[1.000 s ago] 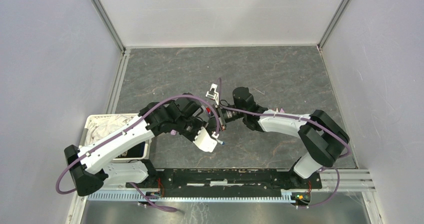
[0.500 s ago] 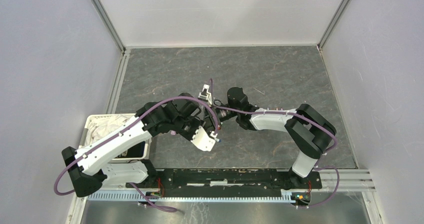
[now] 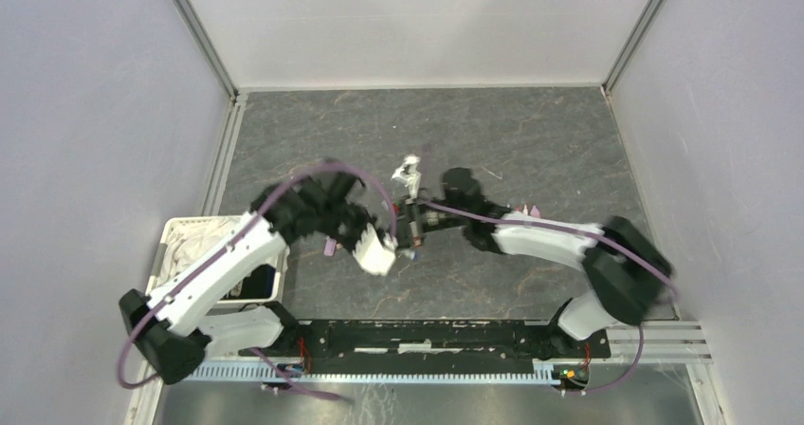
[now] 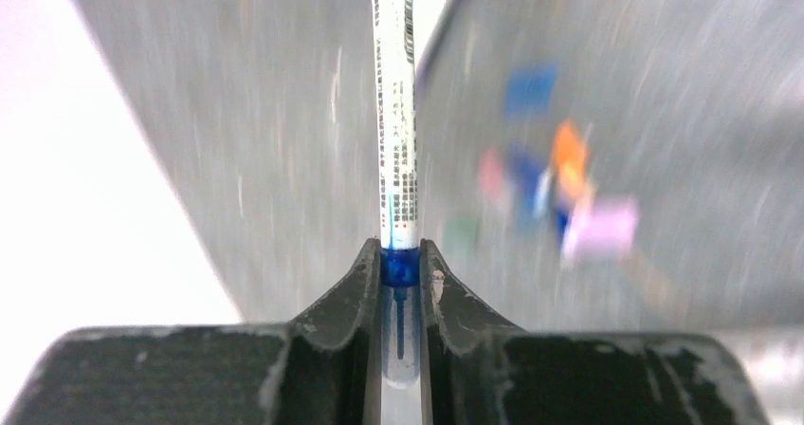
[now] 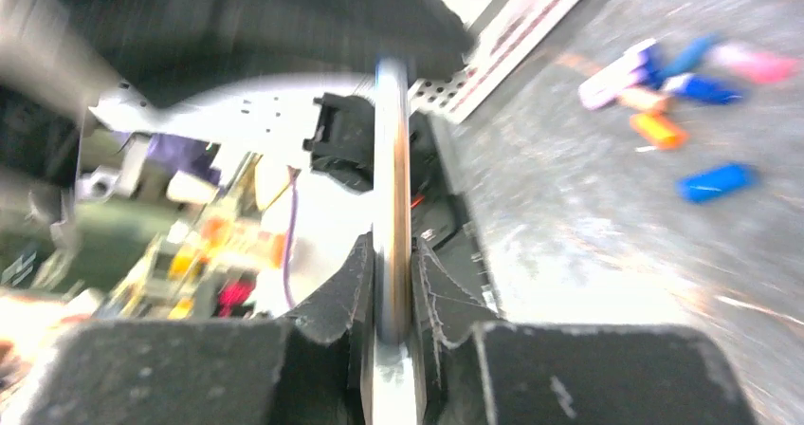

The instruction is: Open the pen caps

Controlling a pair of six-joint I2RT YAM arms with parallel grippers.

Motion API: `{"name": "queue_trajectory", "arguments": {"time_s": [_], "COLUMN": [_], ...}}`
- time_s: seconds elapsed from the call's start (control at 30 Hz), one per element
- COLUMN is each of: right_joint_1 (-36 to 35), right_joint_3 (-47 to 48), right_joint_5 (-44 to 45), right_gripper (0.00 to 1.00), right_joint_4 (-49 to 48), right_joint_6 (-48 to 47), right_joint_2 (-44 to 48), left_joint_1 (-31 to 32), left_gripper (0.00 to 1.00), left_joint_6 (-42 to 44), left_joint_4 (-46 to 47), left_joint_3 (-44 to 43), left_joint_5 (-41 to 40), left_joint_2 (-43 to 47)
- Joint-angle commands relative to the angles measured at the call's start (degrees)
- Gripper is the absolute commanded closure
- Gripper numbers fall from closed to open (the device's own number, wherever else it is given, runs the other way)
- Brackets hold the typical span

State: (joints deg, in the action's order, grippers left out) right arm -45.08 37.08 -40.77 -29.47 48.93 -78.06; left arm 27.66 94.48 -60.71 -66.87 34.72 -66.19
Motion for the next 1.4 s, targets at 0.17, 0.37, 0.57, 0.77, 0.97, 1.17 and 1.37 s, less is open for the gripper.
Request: {"name": "queue_trajectory", "arguments": {"time_s": [0.17,0.37,0.57,0.77,0.97,1.17,1.37], "right_joint_1": [5.1,5.8,8.8,8.2,4.3,1.5,0.4], "right_joint_3": [-21.6,-9.8,-0.8,5.3,11.5,14.0,16.3], "right_joint_5": [-8.6,-10.2,-12.3,-15.2,-17.9,-19.1,-19.6], "right_gripper": [1.0,0.97,0.43,0.35,0.33,0.39,0.46], "right_joint_4": [27.5,31.9,19.7,5.2,3.5,1.6,0.5], "right_joint_6": [-9.3,-16.2,-9.3,0.5,1.3,3.4,5.5], "right_joint_2": [17.0,13.1,10.9,4.0,-3.2,-7.5,-10.8], "left_joint_1": [-5.7,7.0,12.3,16.2,19.3,20.8,21.4], "left_gripper": [0.98,0.98,0.98,0.98,0.98,0.98,0.98], "left_joint_6": [16.0,6.3,-6.7,-15.4,-17.7,-18.8,-18.9], "left_joint_4": [-8.1,-8.3,-7.6,-4.3,-1.7,1.0,2.7], "left_joint_3": [-5.2,-5.2,-5.9,-6.0,-5.8,-4.9,-4.0], "left_joint_5": [-20.1,-17.7,-9.6,-6.8,-7.0,-7.9,-8.7], "left_joint_2": [1.7,2.3,1.1,-0.7,-2.1,-2.5,-2.7]}}
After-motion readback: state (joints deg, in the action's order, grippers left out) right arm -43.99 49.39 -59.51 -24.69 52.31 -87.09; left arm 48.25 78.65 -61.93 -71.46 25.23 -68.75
